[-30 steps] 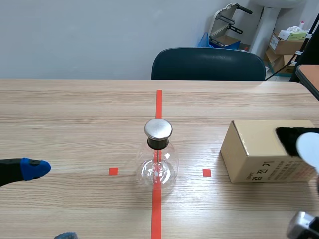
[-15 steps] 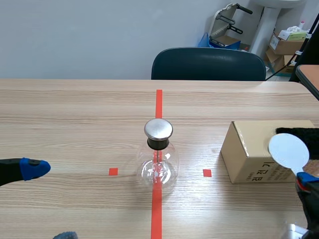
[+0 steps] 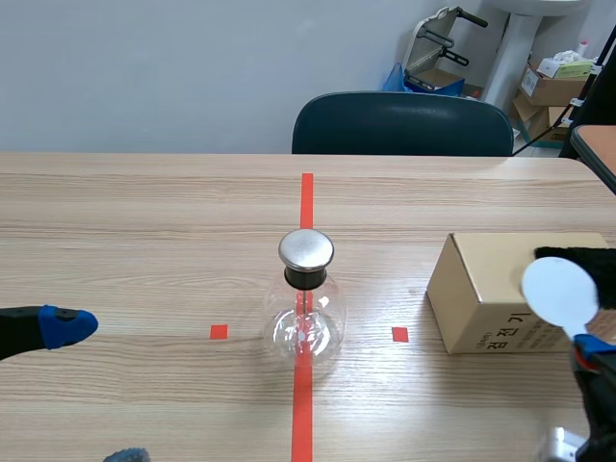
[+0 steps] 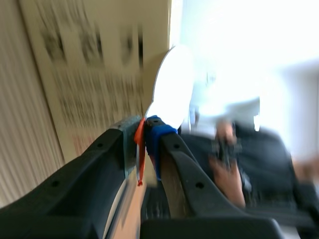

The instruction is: Do the electroscope experiment

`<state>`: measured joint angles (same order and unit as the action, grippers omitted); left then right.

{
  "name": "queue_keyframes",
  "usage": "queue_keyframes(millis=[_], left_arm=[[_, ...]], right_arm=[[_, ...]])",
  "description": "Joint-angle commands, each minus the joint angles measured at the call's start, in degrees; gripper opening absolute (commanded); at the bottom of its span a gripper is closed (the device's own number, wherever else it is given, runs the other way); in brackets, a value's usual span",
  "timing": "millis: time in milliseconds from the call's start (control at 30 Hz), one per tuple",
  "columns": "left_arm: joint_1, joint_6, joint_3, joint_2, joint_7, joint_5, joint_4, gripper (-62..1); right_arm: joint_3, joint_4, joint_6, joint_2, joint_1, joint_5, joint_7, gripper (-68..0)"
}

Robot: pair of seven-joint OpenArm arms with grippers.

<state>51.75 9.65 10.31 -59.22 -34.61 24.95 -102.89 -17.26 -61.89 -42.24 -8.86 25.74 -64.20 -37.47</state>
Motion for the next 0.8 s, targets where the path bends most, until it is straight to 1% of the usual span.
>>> queue_keyframes(millis=[0, 33, 67, 100, 133, 200, 233, 267, 300, 333, 367, 433, 467, 500, 533, 567, 667, 700, 733, 767], left_arm=[[-0.02, 0.37, -0.11, 0.15, -0.94, 0.13, -1.11, 1.4], [-0.02, 0.37, -0.11, 0.15, -0.94, 0.13, -1.11, 1.4], [-0.02, 0.37, -0.11, 0.15, -0.94, 0.13, -1.11, 1.4], [-0.02, 0.37, -0.11, 0.15, -0.94, 0.13, -1.11, 1.4], [-0.02, 0.37, -0.11, 0.15, -0.94, 0.13, -1.11, 1.4], [-0.02, 0.37, -0.11, 0.15, -0.94, 0.13, -1.11, 1.4], [-0.02, 0.37, -0.11, 0.15, -0.94, 0.13, -1.11, 1.4], [-0.02, 0.37, -0.11, 0.15, -0.94, 0.13, -1.11, 1.4], [-0.02, 0.37, -0.11, 0.15, -0.94, 0.13, -1.11, 1.4], [-0.02, 0.37, -0.11, 0.15, -0.94, 0.13, -1.11, 1.4], [-0.02, 0.37, -0.11, 0.15, -0.94, 0.13, -1.11, 1.4], [-0.02, 0.37, -0.11, 0.15, -0.94, 0.13, -1.11, 1.4], [-0.02, 0.37, -0.11, 0.15, -0.94, 0.13, -1.11, 1.4], [-0.02, 0.35, -0.11, 0.15, -0.94, 0.13, -1.11, 1.4], [-0.02, 0.35, -0.11, 0.15, -0.94, 0.13, -1.11, 1.4], [-0.02, 0.35, -0.11, 0.15, -0.96, 0.13, -1.11, 1.4], [-0.02, 0.35, -0.11, 0.15, -0.96, 0.13, -1.11, 1.4], [-0.02, 0.35, -0.11, 0.15, -0.96, 0.13, -1.11, 1.4], [-0.02, 0.35, -0.11, 0.15, -0.96, 0.13, -1.11, 1.4], [-0.02, 0.35, -0.11, 0.15, -0.96, 0.13, -1.11, 1.4]], right_arm=[[-0.66, -0.74, -2.62, -0.33, 0.0, 0.7, 7.02, -66.6], [-0.66, -0.74, -2.62, -0.35, 0.0, 0.5, 9.44, -66.6], [-0.66, -0.74, -2.62, -0.39, 0.0, 0.28, 9.7, -66.6], [-0.66, -0.74, -2.62, -0.46, 0.0, -0.02, 8.13, -66.6], [-0.66, -0.74, -2.62, -0.48, 0.0, -0.17, 4.72, -66.6], [-0.66, -0.74, -2.62, -0.5, -0.02, -0.11, -3.78, -66.6], [-0.66, -0.74, -2.62, -0.52, -0.02, -0.09, -7.06, -66.6], [-0.66, -0.74, -2.62, -0.5, -0.02, -0.04, -8.85, -66.6], [-0.66, -0.74, -2.62, -0.48, -0.02, -0.02, -8.98, -66.6], [-0.66, -0.74, -2.62, -0.44, 0.0, 0.35, -7.41, -66.6], [-0.66, -0.74, -2.62, -0.28, 0.0, 0.63, -3.58, -66.6], [-0.66, -0.74, -2.62, -0.02, 0.0, 0.72, 7.08, -66.6], [-0.66, -0.74, -2.62, -0.07, 0.0, 0.48, 10.51, -66.6], [-0.66, -0.74, -2.62, -0.2, 0.0, 0.13, 11.61, -66.6], [-0.66, -0.74, -2.62, -0.35, 0.0, -0.24, 10.56, -66.6], [-0.66, -0.74, -2.62, -0.35, 0.0, -0.57, 7.19, -66.6], [-0.66, -0.74, -2.62, -0.35, -0.02, -0.55, -6.69, -66.6], [-0.66, -0.74, -2.62, -0.35, -0.02, -0.5, -9.35, -66.6], [-0.66, -0.74, -2.62, -0.33, -0.02, -0.46, -9.64, -66.6], [-0.66, -0.74, -2.62, -0.31, 0.0, -0.02, -8.17, -66.6]])
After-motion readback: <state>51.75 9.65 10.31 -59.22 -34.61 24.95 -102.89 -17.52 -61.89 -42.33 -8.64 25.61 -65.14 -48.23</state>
